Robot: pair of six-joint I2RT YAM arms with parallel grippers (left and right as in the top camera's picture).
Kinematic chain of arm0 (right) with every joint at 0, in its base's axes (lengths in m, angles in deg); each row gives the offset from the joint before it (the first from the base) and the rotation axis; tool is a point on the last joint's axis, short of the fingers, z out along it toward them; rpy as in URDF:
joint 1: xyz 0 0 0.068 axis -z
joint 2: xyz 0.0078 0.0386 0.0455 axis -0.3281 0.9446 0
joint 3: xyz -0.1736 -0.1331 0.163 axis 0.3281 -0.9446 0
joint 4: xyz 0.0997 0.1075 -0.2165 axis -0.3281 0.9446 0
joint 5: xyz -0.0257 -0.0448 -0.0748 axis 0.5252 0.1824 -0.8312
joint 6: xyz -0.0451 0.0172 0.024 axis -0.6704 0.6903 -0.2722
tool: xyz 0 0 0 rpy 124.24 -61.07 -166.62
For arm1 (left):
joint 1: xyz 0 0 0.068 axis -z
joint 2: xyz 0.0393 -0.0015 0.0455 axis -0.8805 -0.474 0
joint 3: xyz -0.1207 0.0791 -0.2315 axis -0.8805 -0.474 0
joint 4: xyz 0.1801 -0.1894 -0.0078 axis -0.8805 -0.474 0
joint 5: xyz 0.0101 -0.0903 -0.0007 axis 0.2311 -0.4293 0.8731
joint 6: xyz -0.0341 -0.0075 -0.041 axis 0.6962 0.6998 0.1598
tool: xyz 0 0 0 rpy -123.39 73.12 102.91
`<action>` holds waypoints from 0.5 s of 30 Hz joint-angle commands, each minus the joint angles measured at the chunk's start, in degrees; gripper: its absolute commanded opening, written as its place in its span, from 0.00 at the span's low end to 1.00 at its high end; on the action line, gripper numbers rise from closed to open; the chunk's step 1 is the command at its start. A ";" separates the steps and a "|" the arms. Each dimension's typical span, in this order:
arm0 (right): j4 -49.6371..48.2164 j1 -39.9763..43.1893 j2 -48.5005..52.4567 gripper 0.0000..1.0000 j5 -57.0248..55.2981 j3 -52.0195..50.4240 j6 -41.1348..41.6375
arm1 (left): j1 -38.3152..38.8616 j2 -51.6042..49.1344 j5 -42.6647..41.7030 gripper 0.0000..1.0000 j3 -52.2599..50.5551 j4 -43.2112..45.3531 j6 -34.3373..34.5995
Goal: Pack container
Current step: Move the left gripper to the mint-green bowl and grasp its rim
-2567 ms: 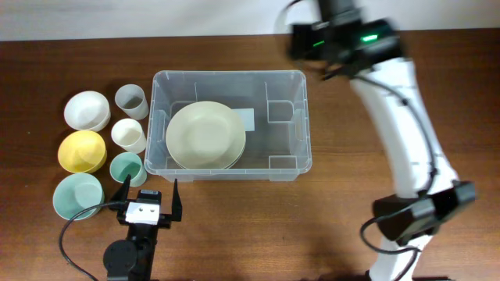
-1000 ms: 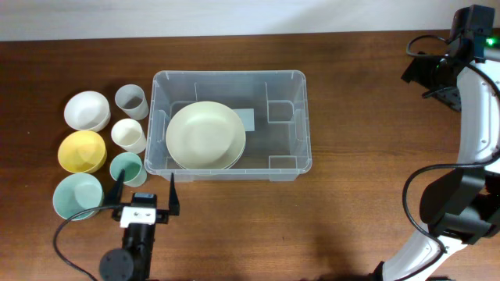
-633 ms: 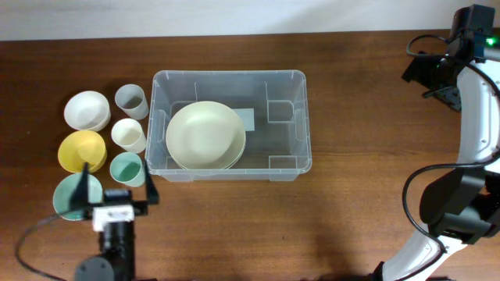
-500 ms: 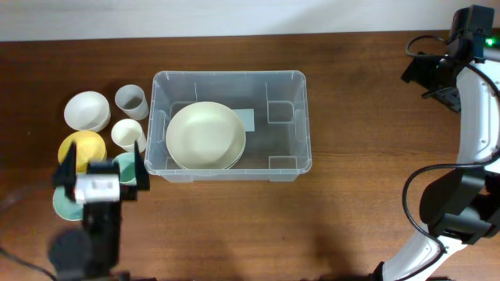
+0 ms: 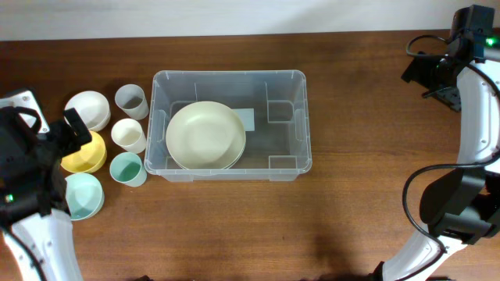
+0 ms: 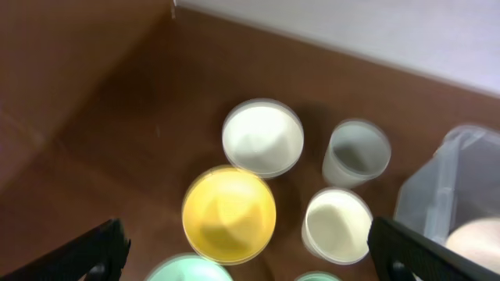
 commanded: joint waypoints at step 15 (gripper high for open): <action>-0.17 0.07 0.00 0.99 -0.09 -0.17 0.20 | -16.15 -25.68 3.54 1.00 0.02 -11.65 30.53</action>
